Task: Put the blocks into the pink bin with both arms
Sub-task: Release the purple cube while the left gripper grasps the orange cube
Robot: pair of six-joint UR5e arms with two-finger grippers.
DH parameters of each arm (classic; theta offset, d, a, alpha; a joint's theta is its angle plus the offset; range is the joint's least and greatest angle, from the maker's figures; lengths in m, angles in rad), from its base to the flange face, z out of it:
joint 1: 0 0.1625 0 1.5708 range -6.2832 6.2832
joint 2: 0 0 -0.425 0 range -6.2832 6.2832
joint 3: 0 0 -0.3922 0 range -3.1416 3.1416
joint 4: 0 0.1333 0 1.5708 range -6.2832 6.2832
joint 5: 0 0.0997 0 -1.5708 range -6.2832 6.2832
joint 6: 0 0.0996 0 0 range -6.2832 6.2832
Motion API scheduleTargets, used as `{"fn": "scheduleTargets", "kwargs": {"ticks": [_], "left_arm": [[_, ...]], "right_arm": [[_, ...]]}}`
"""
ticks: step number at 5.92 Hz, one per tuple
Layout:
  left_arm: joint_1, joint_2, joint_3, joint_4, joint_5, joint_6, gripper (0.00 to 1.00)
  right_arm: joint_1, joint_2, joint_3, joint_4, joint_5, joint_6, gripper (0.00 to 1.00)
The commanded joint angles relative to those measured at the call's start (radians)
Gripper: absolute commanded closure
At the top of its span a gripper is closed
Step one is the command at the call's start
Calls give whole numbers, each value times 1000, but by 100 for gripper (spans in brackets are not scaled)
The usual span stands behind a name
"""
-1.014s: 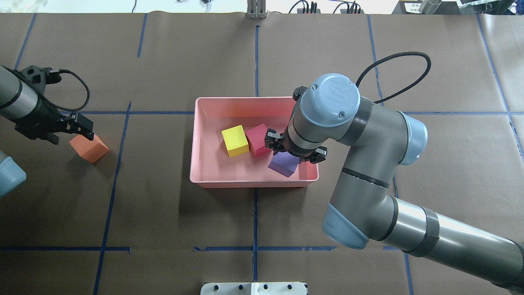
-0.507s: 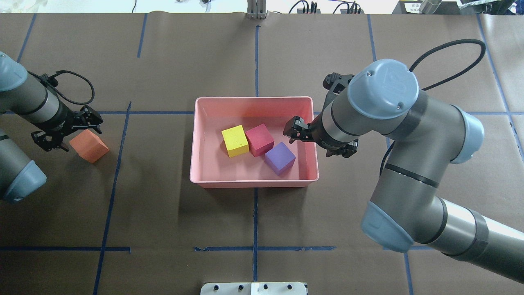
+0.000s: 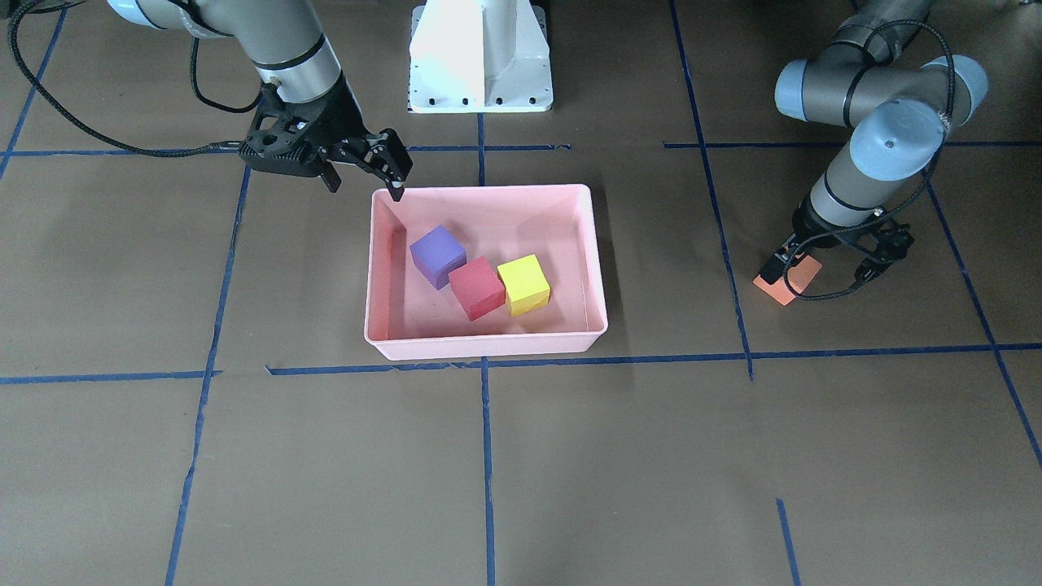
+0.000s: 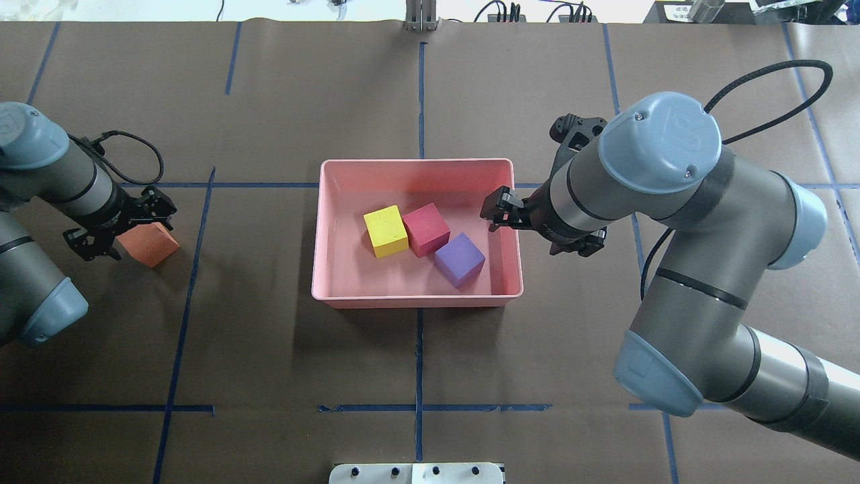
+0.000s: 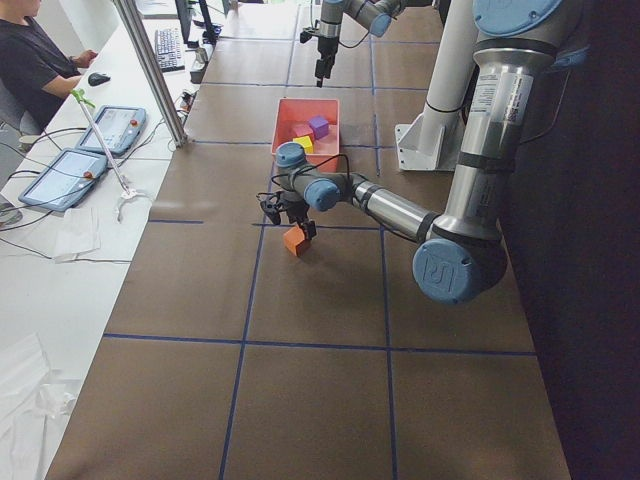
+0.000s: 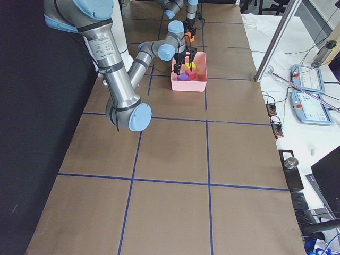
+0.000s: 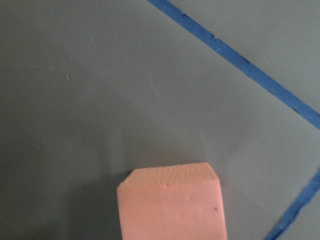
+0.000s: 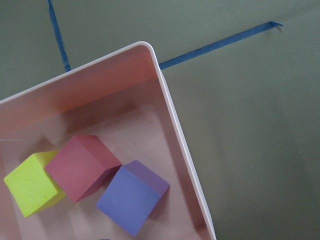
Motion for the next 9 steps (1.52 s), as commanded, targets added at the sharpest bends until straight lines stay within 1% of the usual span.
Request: {"fn": "scheduleTargets", "kwargs": {"ticks": [1,2,3,4,5,6,7,8,9], "left_arm": [[7,-14,32,-2,13,3,1],[7,-25,46,-2,13,1,15],[7,-26,37,-3,13,3,74],[4,-46,-32,-5,4,-3,94],[5,-75,-145,5,-1,-11,96],[8,-157,-207,5,-4,-110,96],[46,-266,-195,6,-60,-188,95],[121,-325,-178,5,-59,-189,94],[184,-356,-143,-5,-55,-186,92]], "right_arm": [[4,-10,3,-1,0,0,0],[11,-12,6,-1,0,0,0],[35,-22,23,-4,21,-2,0],[105,-45,42,-4,103,-17,0],[160,-138,104,-2,176,-131,0],[200,-200,135,-1,198,-217,0],[259,-240,137,-1,237,-304,0],[296,-258,135,1,279,-354,0],[304,-266,135,1,282,-370,0]]}}
